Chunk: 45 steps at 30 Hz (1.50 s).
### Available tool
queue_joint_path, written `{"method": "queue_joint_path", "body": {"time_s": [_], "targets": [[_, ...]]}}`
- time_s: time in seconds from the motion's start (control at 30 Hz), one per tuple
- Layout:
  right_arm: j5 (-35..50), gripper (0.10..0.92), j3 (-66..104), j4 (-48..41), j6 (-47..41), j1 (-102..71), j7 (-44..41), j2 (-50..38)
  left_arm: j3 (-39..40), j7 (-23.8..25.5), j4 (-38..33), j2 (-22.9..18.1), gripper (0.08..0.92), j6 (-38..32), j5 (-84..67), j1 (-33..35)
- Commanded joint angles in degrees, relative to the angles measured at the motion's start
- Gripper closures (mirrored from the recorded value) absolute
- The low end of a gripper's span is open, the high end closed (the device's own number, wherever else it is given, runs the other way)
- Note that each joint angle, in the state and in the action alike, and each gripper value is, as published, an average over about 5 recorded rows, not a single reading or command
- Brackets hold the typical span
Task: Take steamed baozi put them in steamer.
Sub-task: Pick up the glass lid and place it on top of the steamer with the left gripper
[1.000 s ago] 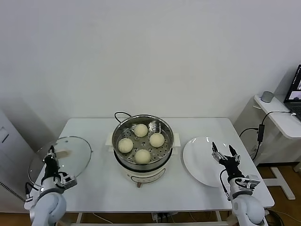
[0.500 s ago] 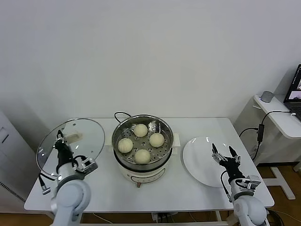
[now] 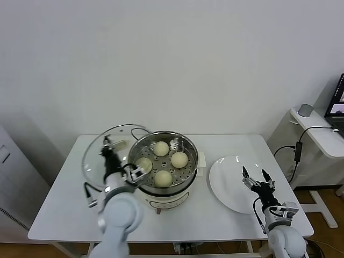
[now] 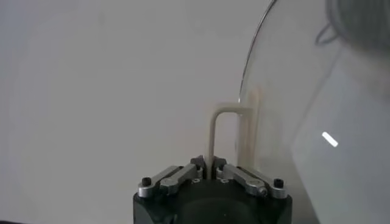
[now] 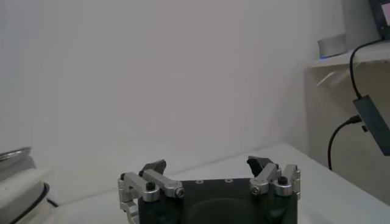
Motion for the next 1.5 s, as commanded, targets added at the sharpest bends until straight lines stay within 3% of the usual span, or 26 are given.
{"method": "queue_joint_path", "body": {"time_s": [0.03, 0.23, 0.7, 1.5], "targets": [[-0.3, 0.203, 0.04, -0.06, -0.12, -0.5, 0.08, 0.1, 13.87, 1.94, 8.1, -5.04, 0.869, 2.77, -1.77, -10.36], [-0.82, 0.203, 0.05, -0.18, -0.22, -0.55, 0.12, 0.66, 16.32, -1.38, 12.1, -5.04, 0.869, 2.77, -8.25, -11.39], [-1.38, 0.203, -0.33, -0.87, -0.09, -0.11, 0.06, 1.33, 15.56, -3.69, 18.78, -5.04, 0.869, 2.77, 0.09, -11.22], [-1.86, 0.203, -0.74, -1.46, 0.27, 0.11, 0.0, 1.75, 14.2, -4.42, 20.15, -5.04, 0.869, 2.77, 4.42, -9.31]]}}
